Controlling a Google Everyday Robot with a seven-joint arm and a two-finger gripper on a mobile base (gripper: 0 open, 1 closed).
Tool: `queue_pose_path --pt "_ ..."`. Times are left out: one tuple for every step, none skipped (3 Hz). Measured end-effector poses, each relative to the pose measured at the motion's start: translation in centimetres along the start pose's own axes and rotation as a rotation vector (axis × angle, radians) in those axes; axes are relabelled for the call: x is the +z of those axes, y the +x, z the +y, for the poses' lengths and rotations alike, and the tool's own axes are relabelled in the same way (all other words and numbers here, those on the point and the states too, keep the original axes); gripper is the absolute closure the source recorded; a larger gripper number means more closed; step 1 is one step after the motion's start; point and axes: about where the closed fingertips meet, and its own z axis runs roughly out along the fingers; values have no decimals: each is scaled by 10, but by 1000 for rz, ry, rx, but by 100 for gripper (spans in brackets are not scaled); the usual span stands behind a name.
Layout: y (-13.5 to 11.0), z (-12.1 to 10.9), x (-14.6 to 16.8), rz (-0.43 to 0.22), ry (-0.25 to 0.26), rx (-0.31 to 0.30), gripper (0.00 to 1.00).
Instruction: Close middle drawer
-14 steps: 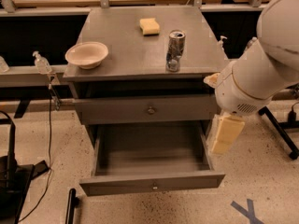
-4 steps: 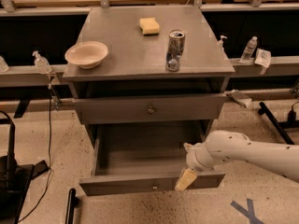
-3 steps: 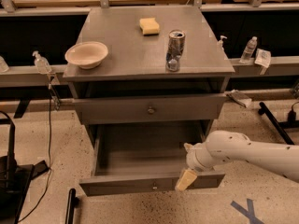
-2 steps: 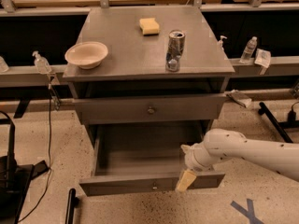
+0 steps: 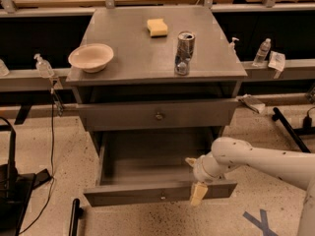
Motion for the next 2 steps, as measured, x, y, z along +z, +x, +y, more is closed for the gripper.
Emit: queue_pose_path --pt "7 1 15 6 -14 -57 0" --pt "15 0 27 29 -26 -80 0"
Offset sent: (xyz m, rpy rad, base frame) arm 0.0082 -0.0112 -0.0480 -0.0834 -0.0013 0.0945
